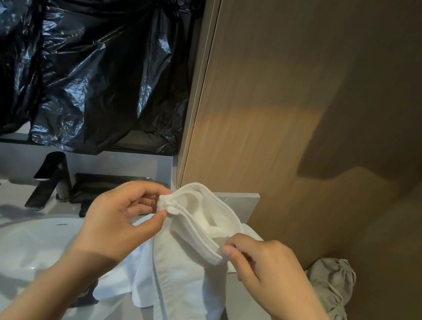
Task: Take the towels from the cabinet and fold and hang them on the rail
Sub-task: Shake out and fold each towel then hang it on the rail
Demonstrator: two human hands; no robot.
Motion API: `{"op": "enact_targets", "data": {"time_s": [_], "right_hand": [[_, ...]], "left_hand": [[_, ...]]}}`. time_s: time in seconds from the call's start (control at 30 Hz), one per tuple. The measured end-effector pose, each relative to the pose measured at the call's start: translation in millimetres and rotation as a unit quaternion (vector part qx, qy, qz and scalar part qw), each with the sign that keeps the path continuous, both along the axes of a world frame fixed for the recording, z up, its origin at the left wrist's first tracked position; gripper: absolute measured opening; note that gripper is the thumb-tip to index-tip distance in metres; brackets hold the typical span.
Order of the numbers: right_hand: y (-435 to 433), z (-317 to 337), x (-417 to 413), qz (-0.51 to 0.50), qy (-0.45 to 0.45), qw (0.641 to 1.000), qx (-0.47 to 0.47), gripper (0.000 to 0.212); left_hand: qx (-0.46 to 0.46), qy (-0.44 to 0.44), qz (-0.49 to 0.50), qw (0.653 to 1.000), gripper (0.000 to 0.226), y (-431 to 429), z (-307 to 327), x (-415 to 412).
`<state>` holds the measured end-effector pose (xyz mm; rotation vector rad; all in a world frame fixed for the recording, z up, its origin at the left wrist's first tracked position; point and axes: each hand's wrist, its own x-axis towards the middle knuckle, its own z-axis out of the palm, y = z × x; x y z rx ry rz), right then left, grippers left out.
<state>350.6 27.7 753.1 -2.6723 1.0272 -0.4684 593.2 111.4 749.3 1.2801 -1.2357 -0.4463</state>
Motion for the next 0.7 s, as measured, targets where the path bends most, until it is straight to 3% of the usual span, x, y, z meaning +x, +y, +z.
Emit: {"op": "enact_targets", "data": {"time_s": [0.17,0.3,0.47,0.7], "right_hand": [[-10.6,9.2,-0.2,-0.012,0.057,0.998,-0.029,0.054],[-18.2,16.9,-14.2,-0.083,0.012,0.994,-0.063,0.058],[-14.9,19.9,-12.4,-0.035,0.037,0.998,-0.049,0.065],[-21.8,32.1,0.4,0.036,0.027,0.993,-0.107,0.046]], "left_hand": [[0.008,0.005,0.005,1.0,0.044,0.1,1.0,3.1],[0.019,0.045,0.011,0.999,0.042,-2.1,-0.8,6.0],[0.018,0.051,-0.002,0.999,0.044,-6.2,0.6,3.2],[0.019,0.021,-0.02,0.999,0.044,-8.9,6.4,-2.4]]}}
